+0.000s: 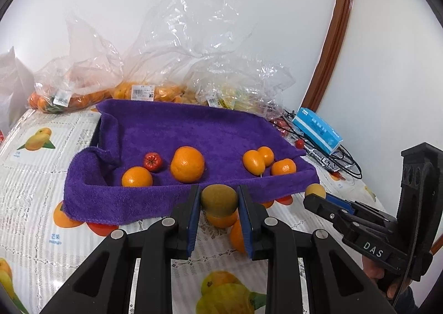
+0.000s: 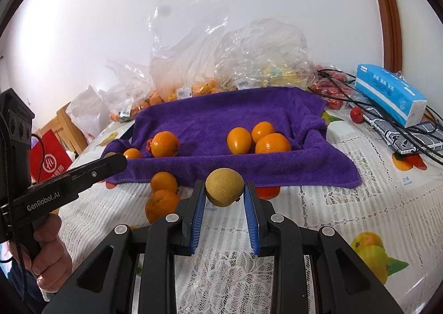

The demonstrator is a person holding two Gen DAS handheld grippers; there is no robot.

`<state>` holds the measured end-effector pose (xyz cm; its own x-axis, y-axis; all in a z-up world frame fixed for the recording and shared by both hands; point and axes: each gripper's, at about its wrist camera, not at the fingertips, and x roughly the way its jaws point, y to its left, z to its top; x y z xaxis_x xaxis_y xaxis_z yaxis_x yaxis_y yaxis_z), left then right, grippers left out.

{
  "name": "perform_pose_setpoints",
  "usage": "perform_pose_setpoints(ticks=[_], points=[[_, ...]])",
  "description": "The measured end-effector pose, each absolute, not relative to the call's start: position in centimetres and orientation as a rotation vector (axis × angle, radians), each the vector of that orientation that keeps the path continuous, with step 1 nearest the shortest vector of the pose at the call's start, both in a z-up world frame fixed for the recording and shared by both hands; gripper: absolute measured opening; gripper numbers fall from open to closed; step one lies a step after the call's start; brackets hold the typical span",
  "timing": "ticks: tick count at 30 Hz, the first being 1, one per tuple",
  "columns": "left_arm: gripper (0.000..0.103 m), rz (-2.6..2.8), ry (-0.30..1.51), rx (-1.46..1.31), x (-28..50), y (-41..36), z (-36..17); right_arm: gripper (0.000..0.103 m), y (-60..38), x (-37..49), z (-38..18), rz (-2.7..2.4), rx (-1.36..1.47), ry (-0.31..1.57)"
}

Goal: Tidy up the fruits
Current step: 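Carry both yellow-brown fruits over the towel with both tools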

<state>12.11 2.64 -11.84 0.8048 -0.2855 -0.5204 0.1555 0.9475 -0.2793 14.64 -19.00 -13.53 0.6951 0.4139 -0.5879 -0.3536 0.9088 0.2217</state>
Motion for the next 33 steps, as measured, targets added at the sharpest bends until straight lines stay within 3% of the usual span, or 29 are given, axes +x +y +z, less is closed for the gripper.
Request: perform_pose_setpoints(ticks=[6, 24, 33], points=[[0.025, -0.179, 0.582, -0.226, 12.0, 3.6, -10.6, 0.028, -18.4, 15.9, -12.3, 0.454, 0.152, 0.709], [0.025, -0.022, 0.521, -0.247, 17.1, 7.3, -5.3, 0.028, -14.7, 20.8, -4.8, 0.461, 0.082, 0.55], [0.025, 0.03, 0.544, -0.244, 19.7, 7.7, -8.1, 0.028, -13.9, 23.4, -7.2, 0.47, 0.112, 0.575]])
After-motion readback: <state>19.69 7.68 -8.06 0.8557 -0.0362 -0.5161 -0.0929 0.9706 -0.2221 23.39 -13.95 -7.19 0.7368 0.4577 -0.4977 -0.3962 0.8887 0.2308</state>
